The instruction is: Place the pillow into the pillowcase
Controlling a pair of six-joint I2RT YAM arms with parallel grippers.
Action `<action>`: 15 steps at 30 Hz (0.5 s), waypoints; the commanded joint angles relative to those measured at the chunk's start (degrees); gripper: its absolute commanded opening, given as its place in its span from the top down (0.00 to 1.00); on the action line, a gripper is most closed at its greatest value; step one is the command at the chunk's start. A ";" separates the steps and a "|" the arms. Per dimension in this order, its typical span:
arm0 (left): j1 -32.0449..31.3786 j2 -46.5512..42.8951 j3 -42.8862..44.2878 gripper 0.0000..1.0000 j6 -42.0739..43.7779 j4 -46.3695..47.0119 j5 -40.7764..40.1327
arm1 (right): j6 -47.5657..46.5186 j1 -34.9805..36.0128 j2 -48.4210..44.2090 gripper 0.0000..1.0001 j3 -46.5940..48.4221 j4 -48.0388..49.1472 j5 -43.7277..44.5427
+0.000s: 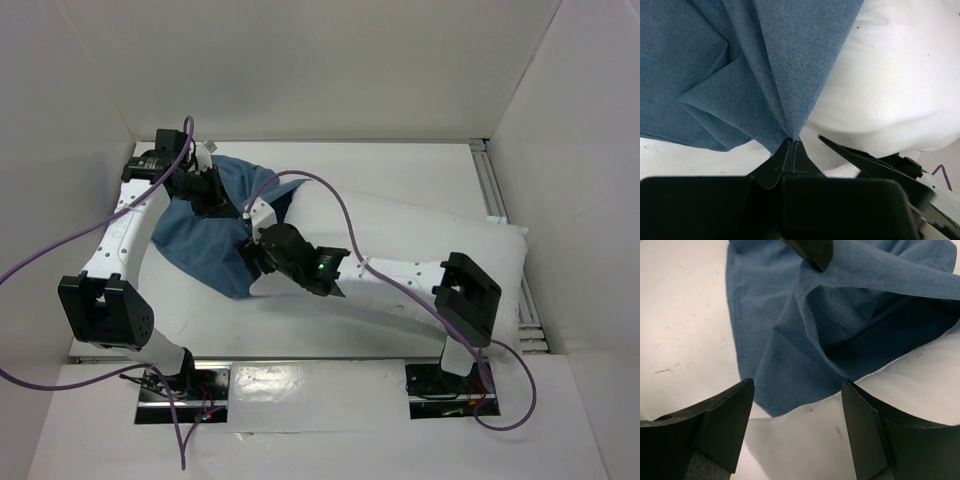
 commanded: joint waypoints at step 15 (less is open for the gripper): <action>0.37 -2.79 1.00 1.00 -0.28 0.00 0.54 | -8.14 -1.01 16.82 0.54 8.65 10.99 4.79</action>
